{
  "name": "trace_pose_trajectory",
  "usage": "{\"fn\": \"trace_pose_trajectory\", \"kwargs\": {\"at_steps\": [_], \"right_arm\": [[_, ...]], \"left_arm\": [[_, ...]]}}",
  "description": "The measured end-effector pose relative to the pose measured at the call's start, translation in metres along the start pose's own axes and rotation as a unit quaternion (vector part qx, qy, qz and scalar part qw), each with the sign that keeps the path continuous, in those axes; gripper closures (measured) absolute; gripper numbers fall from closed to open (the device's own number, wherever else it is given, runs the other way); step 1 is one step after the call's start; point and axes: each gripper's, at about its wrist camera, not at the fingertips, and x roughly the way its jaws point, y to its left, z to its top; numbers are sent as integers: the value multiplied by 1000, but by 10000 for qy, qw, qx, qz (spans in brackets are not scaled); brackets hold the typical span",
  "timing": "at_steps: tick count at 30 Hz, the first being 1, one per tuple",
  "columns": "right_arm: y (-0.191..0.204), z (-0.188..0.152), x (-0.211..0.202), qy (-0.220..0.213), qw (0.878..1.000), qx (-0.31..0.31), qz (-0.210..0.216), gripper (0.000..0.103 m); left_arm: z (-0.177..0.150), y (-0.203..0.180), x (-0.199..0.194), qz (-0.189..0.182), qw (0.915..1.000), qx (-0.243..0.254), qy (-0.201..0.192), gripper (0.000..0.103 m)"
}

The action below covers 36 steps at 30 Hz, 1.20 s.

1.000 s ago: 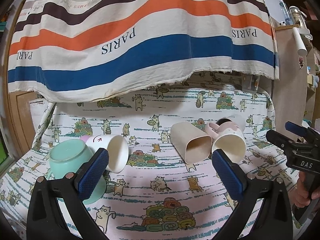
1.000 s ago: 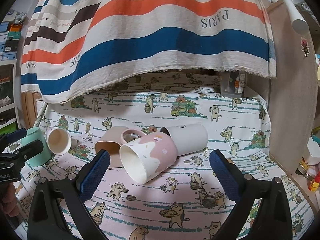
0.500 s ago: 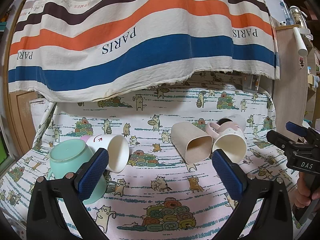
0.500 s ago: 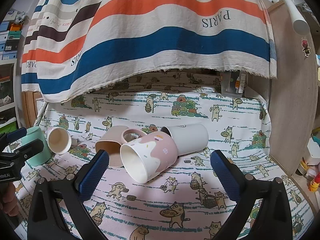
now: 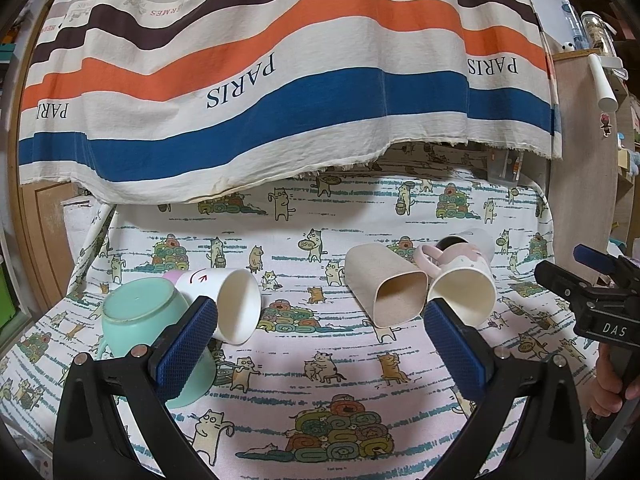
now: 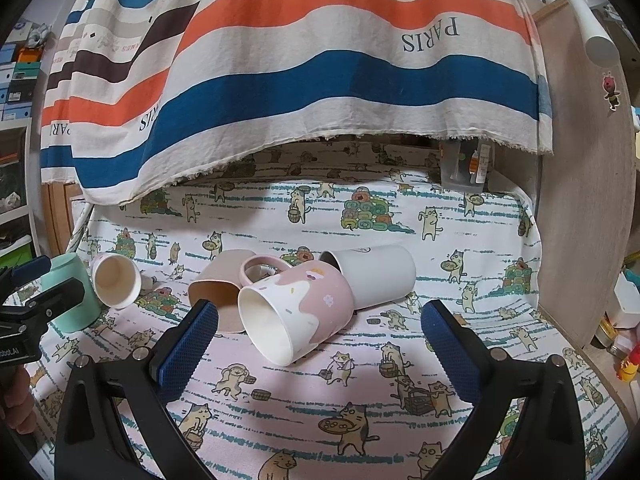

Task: Flip cup upside down

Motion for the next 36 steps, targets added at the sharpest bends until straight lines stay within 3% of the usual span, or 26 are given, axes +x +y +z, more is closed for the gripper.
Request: {"fn": "trace_pose_trajectory", "kwargs": {"at_steps": [36], "right_arm": [[1, 1, 1, 53, 10000, -20, -2, 1]], "left_arm": [[0, 1, 0, 13, 10000, 7, 11, 0]]}}
